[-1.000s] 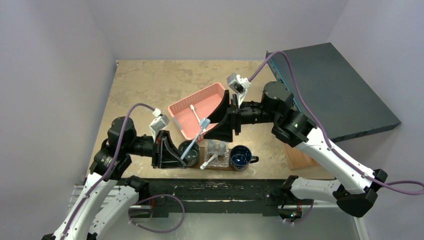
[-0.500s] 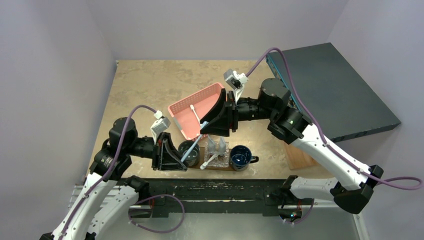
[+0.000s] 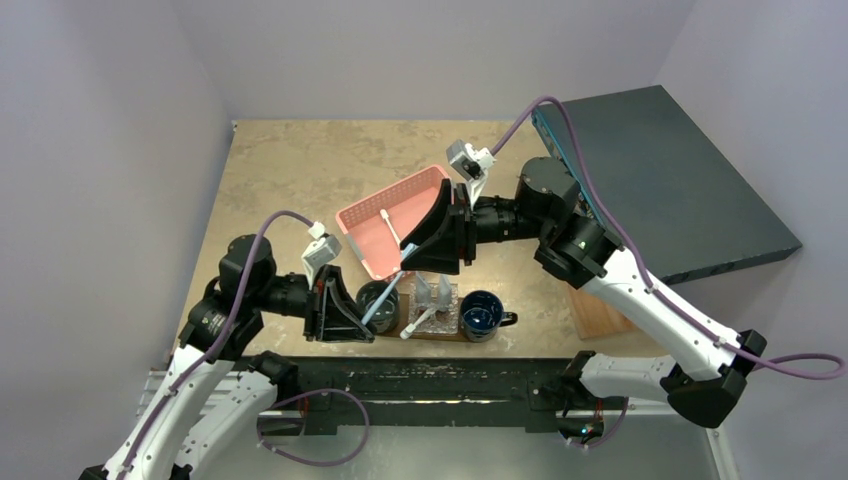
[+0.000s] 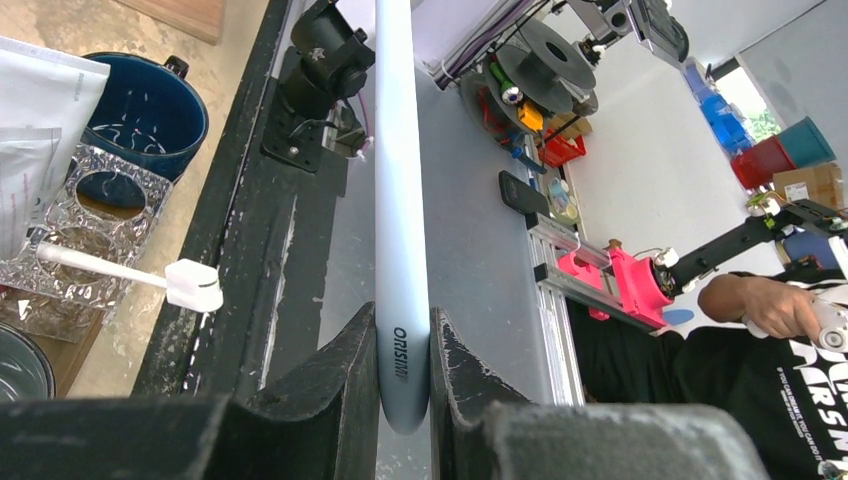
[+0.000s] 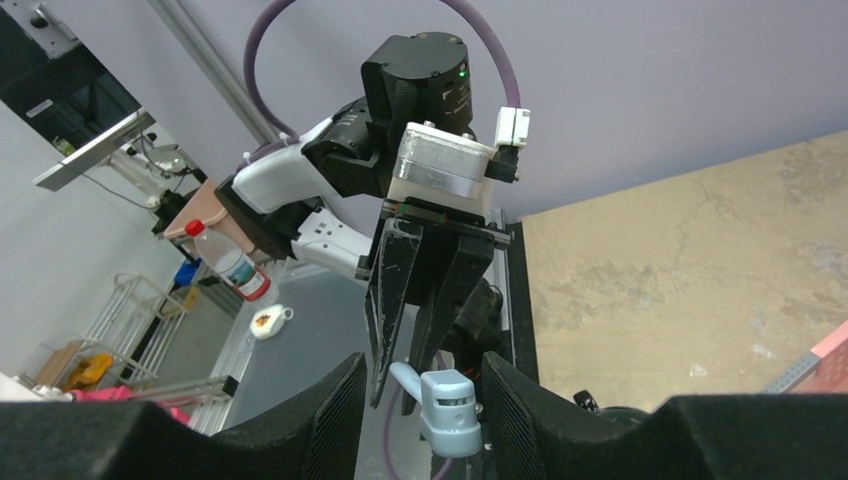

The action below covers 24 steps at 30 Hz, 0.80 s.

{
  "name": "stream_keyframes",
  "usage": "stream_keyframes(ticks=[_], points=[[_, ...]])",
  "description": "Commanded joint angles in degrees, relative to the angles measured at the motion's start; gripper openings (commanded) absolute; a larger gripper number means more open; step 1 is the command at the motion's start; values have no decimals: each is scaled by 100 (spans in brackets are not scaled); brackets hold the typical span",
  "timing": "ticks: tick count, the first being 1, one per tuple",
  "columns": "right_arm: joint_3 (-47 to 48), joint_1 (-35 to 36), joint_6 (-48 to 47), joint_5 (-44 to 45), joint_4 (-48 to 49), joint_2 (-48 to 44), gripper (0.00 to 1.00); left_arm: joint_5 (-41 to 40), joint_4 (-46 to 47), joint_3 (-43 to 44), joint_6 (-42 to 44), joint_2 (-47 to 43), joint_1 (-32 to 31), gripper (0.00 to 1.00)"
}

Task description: Prepare toiletry sets of a toothbrush and toothpaste on the tray

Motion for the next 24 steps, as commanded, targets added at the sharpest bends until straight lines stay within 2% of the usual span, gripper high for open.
stream_keyframes(ticks=[1, 13, 19, 22, 24], points=[[-28, -15, -77, 28, 64, -3, 48, 7, 56, 271, 143, 25, -39, 0], [-31, -15, -77, -60, 103, 158, 40, -26, 58, 279, 161, 74, -39, 0], [-40, -15, -94, -131, 113, 177, 22, -107, 44, 290, 189, 107, -39, 0], [-65, -15, -94, -158, 121, 181, 0, -230, 12, 321, 202, 130, -39, 0], [-74, -15, -92, -189, 109, 186, 0, -330, -33, 354, 220, 169, -39, 0]])
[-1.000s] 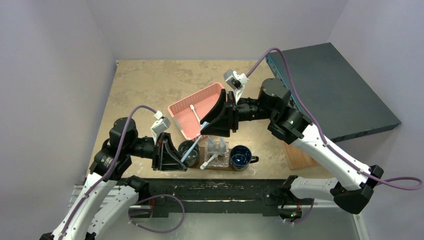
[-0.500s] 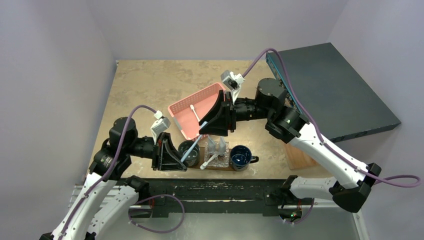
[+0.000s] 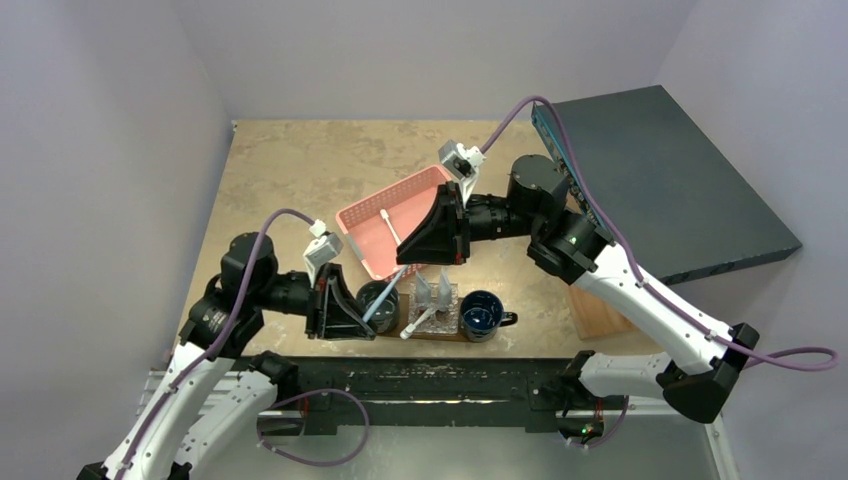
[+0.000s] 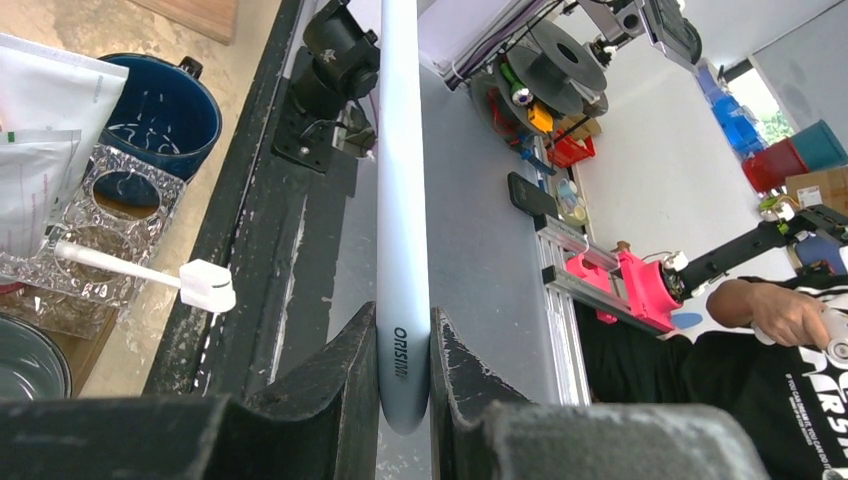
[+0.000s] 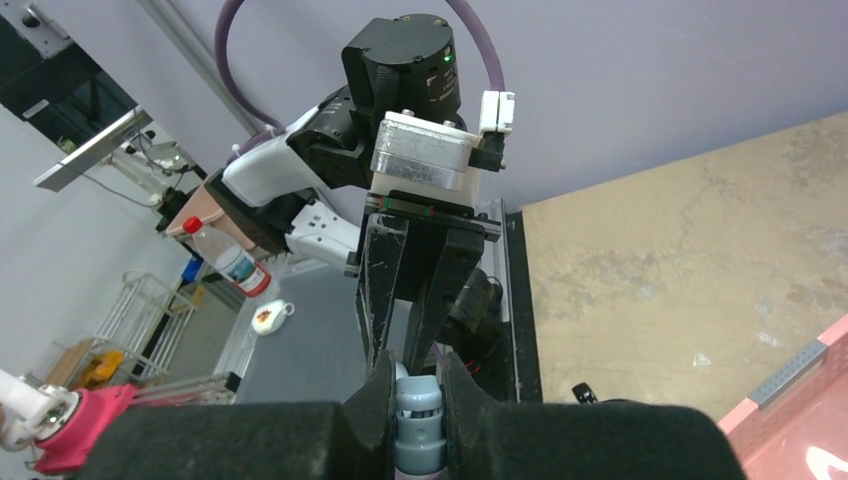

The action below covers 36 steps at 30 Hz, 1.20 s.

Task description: Prepare toiletry sets of a toothbrush and toothpaste on the tray

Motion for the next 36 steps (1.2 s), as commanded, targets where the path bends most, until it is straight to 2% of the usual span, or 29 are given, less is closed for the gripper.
stream_keyframes(ticks=[1, 3, 5, 10, 16, 21, 30, 33, 36], points=[[-59, -13, -93, -160, 103, -13, 0, -279, 21, 312, 167, 95, -34, 6], [-62, -13, -102, -112, 72, -51, 0, -505, -82, 364, 204, 115, -34, 22], [-50, -13, -139, -38, -13, -103, 0, -686, -122, 408, 224, 122, -34, 33], [180, -13, -292, 378, -610, -294, 0, -1301, -466, 674, 355, 111, -26, 55], [498, -13, -626, 1235, -1751, -532, 0, -2015, -684, 958, 416, 14, -25, 69], [801, 9, -722, 2075, -2773, -630, 0, -2649, -854, 1072, 462, -23, -25, 73], [1222, 115, -770, 3364, -4144, -670, 0, -3365, -880, 1121, 538, -26, -25, 73], [1497, 297, -765, 3751, -4597, -525, 0, -3559, -904, 1125, 580, -3, -25, 73], [1690, 781, -607, 4365, -4924, -386, 0, -3688, -882, 1040, 606, 4, -25, 73]])
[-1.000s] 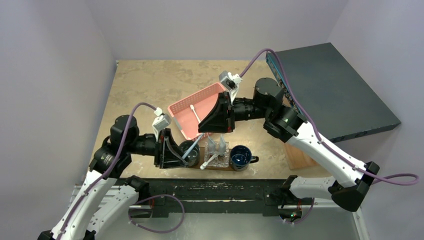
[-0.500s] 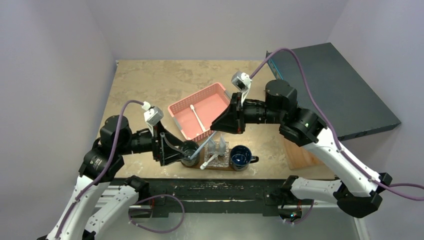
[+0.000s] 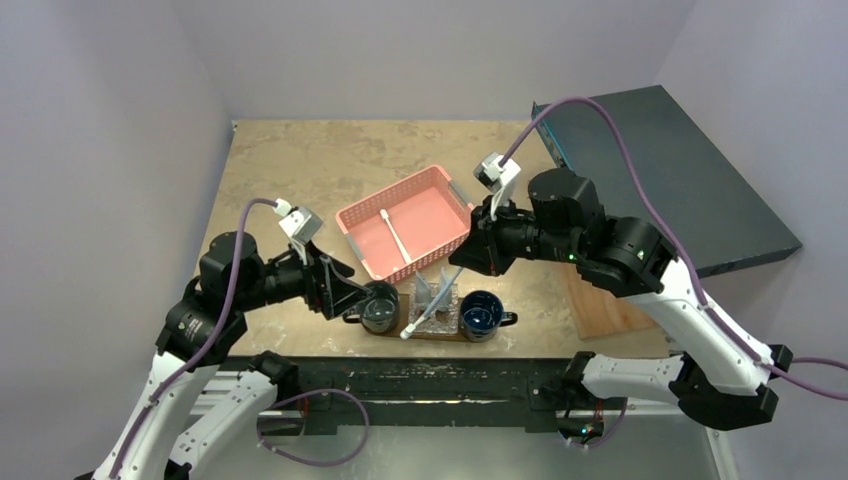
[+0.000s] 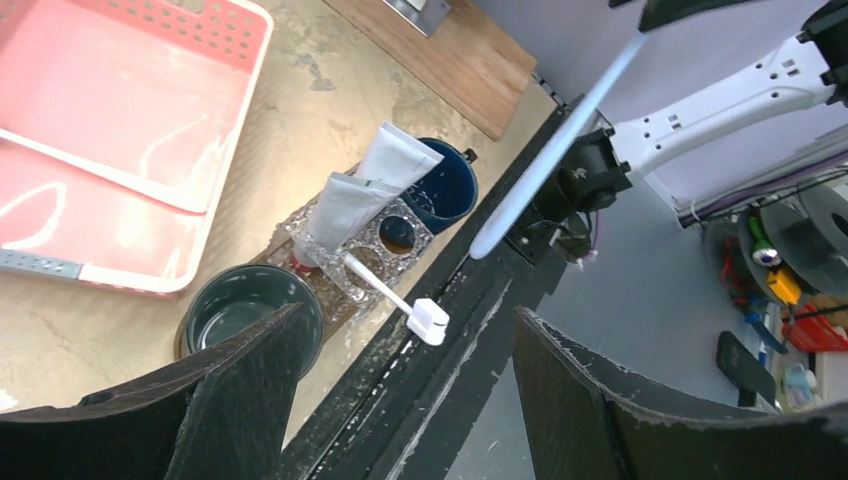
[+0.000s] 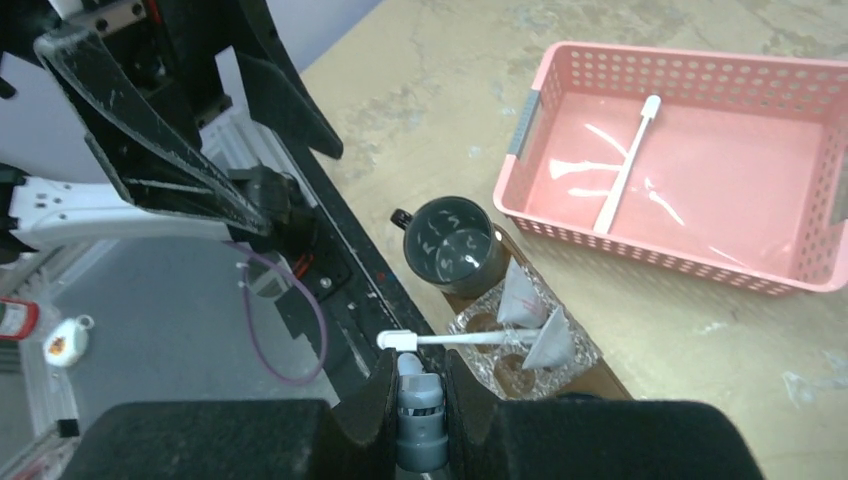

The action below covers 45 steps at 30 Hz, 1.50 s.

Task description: Prepare toiletry sets of a toothbrush and toothpaste on the tray

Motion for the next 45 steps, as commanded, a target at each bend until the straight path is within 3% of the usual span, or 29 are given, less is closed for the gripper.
stream_keyframes(ticks=[1, 14, 27, 45], points=[[466, 682, 132, 1164, -768, 206, 0, -349, 84, 97, 177, 10, 5, 73], [257, 1837, 1014, 3313, -1104, 526, 0, -1056, 273, -209, 234, -35, 5, 72], [-576, 2567, 1423, 4644, -245, 327, 0, -1306, 83, -380, 356, -407, 5, 72], [-1301, 3018, 1798, 5584, 99, 285, 0, -1250, 40, -378, 398, -425, 5, 71]])
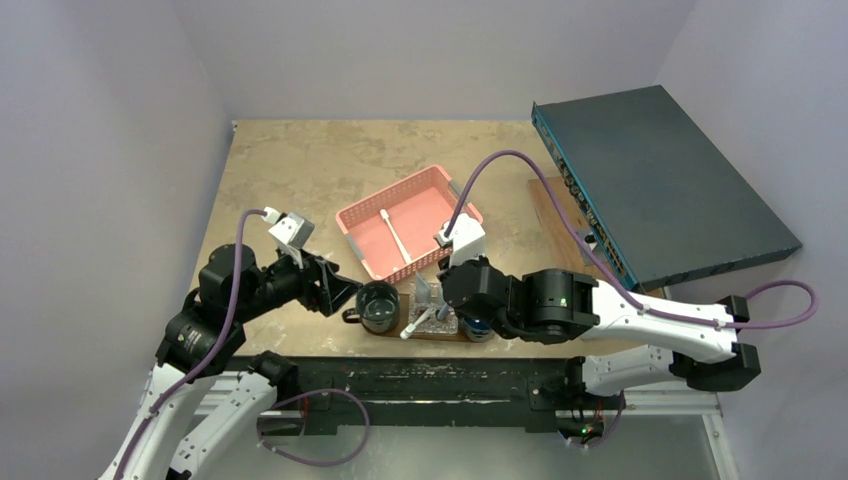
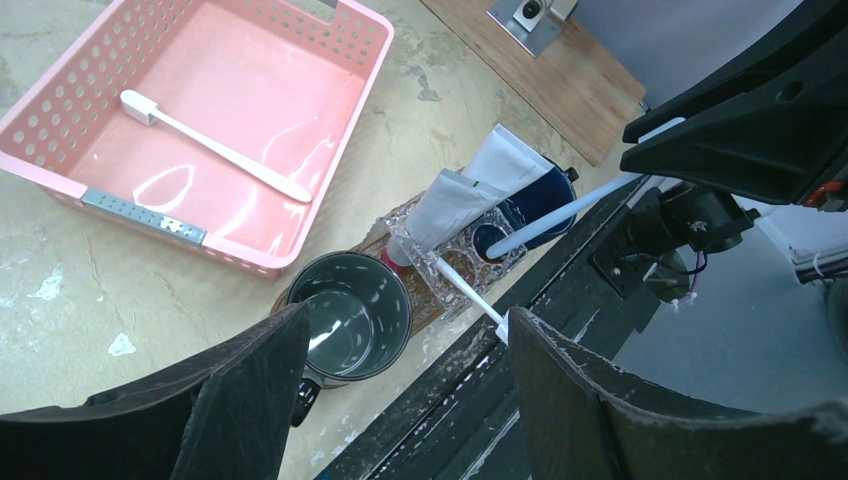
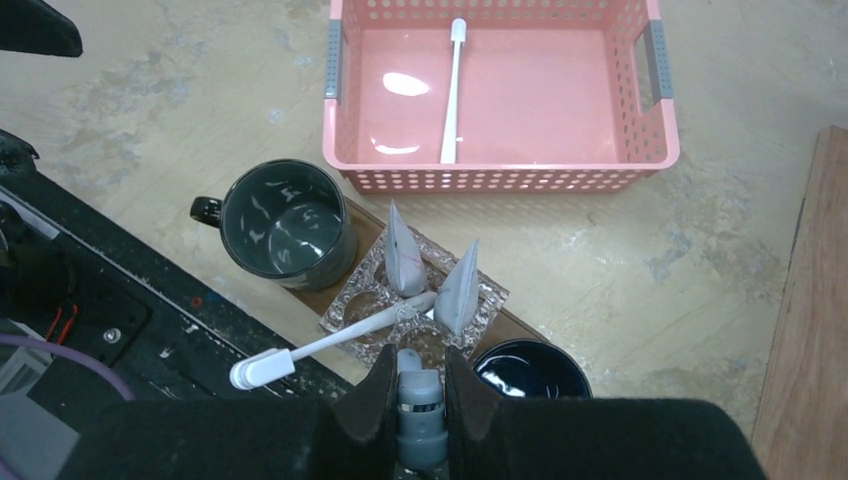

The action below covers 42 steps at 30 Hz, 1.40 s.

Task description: Prepare toiletry sets of a toothbrush and toothpaste on the tray

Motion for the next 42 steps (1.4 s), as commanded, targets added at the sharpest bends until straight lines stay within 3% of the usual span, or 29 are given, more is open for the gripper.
stream_keyframes(ticks=[1, 19, 42], points=[[-222, 110, 183, 467, 300, -186, 0, -7, 115, -9, 123, -14, 5, 71], [-1940, 373, 431, 1027, 1814, -944, 0, -49, 98, -57, 93, -38, 5, 70], [-3323, 386, 710, 1590, 2977, -1404, 0, -60, 107, -65, 84, -22, 5, 70]])
